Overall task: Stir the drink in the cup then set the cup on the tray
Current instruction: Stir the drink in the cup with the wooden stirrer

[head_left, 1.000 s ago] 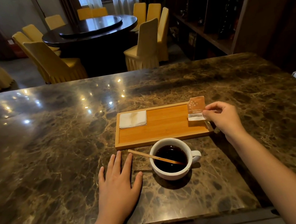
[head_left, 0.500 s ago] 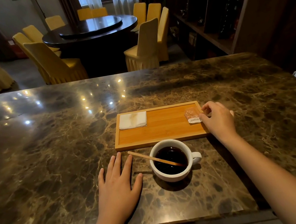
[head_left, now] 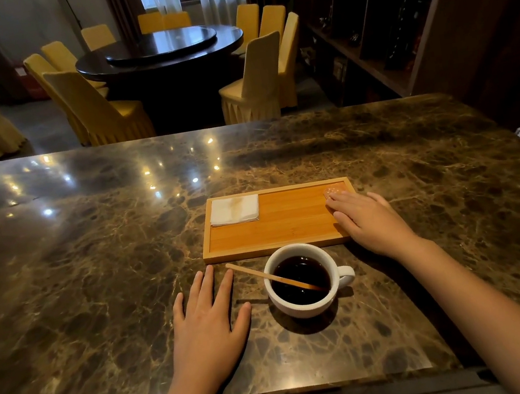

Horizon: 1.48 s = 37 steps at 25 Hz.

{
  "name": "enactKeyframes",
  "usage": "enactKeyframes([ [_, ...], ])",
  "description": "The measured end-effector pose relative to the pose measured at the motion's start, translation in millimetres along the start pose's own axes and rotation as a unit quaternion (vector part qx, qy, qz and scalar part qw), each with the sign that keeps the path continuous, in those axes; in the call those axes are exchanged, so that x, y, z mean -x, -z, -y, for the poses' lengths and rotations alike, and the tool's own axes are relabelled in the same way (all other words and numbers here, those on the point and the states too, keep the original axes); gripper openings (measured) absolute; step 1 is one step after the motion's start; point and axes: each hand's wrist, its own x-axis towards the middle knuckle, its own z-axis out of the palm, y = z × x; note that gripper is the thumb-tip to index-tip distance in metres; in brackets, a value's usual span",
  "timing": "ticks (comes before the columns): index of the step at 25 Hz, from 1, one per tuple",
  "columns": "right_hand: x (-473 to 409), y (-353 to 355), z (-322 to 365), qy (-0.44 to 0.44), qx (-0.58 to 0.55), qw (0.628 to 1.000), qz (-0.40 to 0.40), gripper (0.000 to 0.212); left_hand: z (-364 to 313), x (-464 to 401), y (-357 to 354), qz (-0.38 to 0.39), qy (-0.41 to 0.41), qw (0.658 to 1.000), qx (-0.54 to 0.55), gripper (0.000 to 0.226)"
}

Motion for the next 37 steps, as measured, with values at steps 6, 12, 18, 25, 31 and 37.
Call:
enactKeyframes([
  [6,-4,7,7,-0.022,-0.008,1.000,-0.012,0.040,-1,0,0,0.002,0.002,1.000,-0.006,0.073],
  [12,21,51,78,0.080,-0.098,0.991,-0.035,0.039,0,0,-1,0.001,0.000,1.000,-0.010,0.073],
  [18,40,42,151,0.200,-0.057,0.977,0.045,0.040,1,1,-2,-0.003,-0.007,1.000,-0.010,0.072],
  [25,34,28,153,0.192,-0.084,0.977,0.048,0.018,0,2,-2,-0.009,-0.005,1.000,-0.007,0.070],
  [31,38,60,120,0.110,-0.209,0.972,-0.001,0.015,0,1,-1,-0.004,0.002,1.000,-0.013,0.071],
  [37,59,71,75,0.023,-0.329,0.942,-0.061,0.009,0,2,0,-0.009,-0.003,1.000,-0.004,0.071],
])
